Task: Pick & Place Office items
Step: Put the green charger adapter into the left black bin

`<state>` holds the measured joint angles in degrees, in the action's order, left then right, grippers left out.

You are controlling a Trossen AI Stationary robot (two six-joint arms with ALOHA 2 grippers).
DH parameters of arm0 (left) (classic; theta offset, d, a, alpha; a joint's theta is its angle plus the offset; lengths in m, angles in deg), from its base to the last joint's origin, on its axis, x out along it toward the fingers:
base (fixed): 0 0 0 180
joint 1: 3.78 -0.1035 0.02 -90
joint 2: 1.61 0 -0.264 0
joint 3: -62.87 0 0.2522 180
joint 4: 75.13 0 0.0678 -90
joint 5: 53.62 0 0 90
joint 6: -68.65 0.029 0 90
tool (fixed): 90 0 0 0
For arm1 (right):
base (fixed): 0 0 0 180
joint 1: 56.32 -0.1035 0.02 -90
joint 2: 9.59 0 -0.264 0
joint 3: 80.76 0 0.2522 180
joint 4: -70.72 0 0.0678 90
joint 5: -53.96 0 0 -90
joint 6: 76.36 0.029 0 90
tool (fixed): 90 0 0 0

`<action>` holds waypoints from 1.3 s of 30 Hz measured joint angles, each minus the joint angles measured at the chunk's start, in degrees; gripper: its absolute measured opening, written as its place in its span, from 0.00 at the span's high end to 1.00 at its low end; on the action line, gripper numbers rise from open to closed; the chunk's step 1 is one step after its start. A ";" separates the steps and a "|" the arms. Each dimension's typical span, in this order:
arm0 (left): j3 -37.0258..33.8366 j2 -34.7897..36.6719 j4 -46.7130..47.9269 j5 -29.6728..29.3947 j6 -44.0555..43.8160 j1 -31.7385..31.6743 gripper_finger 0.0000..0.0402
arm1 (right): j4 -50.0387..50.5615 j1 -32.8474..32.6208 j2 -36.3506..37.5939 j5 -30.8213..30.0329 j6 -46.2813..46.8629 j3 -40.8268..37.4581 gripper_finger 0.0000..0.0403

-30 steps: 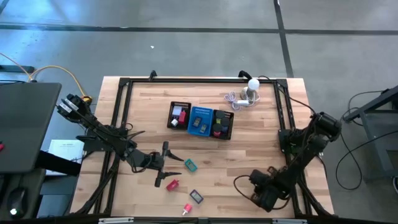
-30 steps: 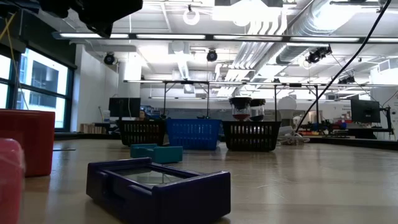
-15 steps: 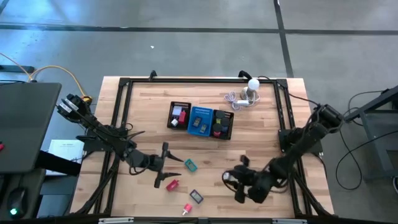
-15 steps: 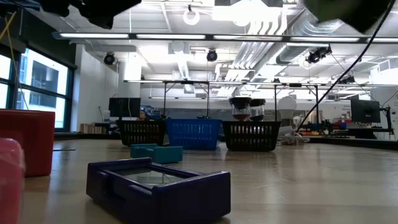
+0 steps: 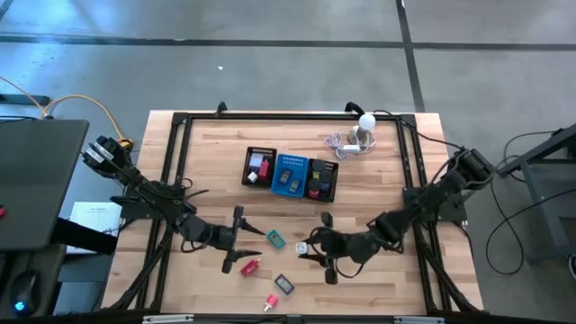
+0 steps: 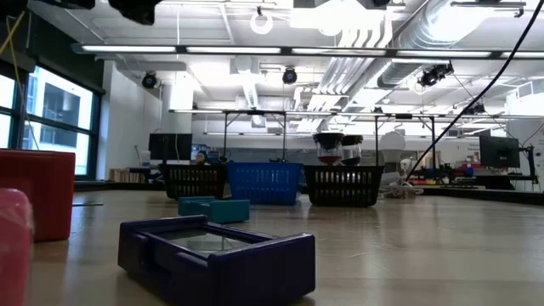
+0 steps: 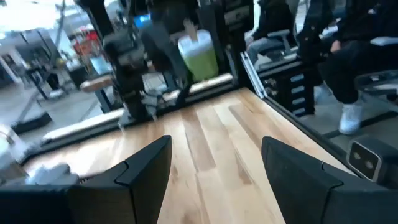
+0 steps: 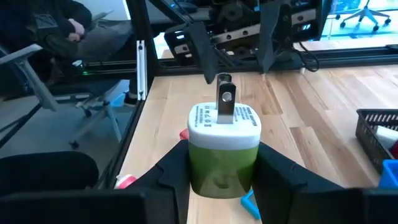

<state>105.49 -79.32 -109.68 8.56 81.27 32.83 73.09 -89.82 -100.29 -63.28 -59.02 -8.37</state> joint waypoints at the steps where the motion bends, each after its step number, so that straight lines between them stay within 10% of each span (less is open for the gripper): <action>1: 0.00 0.01 -0.60 -0.01 0.93 0.09 0.40 | -0.04 0.50 0.00 0.99 -0.27 0.00 0.71; 13: 0.00 0.02 -1.62 5.01 8.77 0.84 0.27 | -2.15 2.39 0.00 3.94 -2.62 0.00 0.71; 29: 0.02 0.00 -11.36 5.41 -15.47 0.62 0.14 | -11.92 4.71 0.00 11.23 -3.65 0.00 0.71; 39: 0.04 0.02 -16.33 -3.25 -7.12 0.56 0.14 | -13.20 6.09 0.00 12.47 -3.49 0.00 0.71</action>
<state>105.53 -79.30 -126.01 5.31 74.15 33.39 59.88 -83.73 -100.29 -50.82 -62.51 -8.37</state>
